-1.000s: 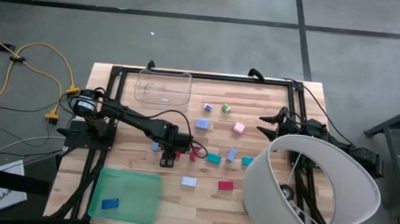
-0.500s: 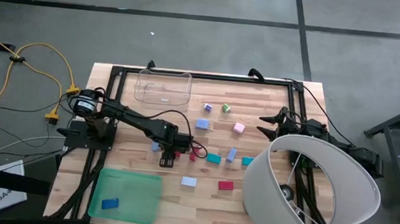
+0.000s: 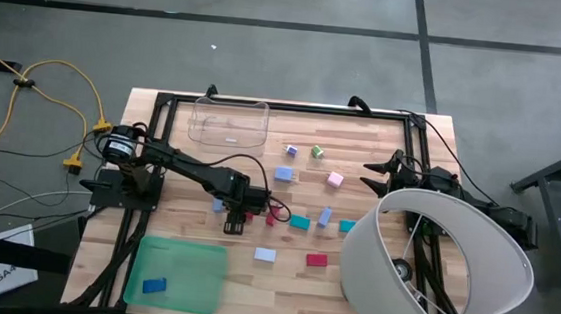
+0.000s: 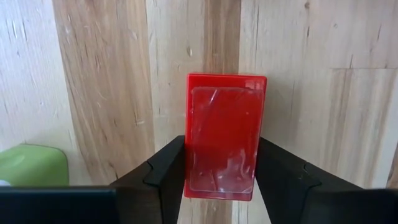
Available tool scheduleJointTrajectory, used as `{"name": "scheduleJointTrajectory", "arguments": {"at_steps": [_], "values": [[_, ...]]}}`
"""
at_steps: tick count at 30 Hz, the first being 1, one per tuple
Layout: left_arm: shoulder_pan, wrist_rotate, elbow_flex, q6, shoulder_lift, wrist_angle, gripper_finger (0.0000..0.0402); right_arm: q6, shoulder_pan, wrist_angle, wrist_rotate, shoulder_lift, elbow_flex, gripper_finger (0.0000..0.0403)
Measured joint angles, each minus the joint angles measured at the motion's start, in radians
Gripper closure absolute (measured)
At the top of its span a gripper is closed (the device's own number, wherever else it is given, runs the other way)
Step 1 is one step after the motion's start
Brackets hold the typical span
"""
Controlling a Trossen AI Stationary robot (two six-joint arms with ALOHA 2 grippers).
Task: Pick & Place Office items
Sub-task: Put the left red digital clock into the green bin
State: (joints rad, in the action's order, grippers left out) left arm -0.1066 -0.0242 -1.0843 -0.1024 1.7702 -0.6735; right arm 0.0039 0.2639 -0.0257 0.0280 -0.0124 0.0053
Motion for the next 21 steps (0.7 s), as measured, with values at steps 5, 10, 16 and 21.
{"name": "scheduleJointTrajectory", "arguments": {"at_steps": [5, 10, 16, 21], "values": [[0.000, 0.000, 0.000, 0.000, 0.000, -0.003, 0.0245, 0.000, 0.000, 0.000, 0.000, 0.000, 0.000, 0.0224], [0.000, 0.000, 0.000, -0.003, 0.000, -0.003, 0.0245, 0.000, 0.000, 0.000, 0.000, 0.000, 0.000, 0.0224], [0.000, 0.020, 0.000, -0.002, -0.010, -0.013, 0.0245, 0.000, 0.000, 0.000, 0.000, 0.000, 0.000, 0.0224], [-0.003, 0.009, 0.000, -0.002, -0.070, -0.023, 0.0244, 0.000, 0.000, 0.000, 0.000, 0.000, 0.000, 0.0224]]}}
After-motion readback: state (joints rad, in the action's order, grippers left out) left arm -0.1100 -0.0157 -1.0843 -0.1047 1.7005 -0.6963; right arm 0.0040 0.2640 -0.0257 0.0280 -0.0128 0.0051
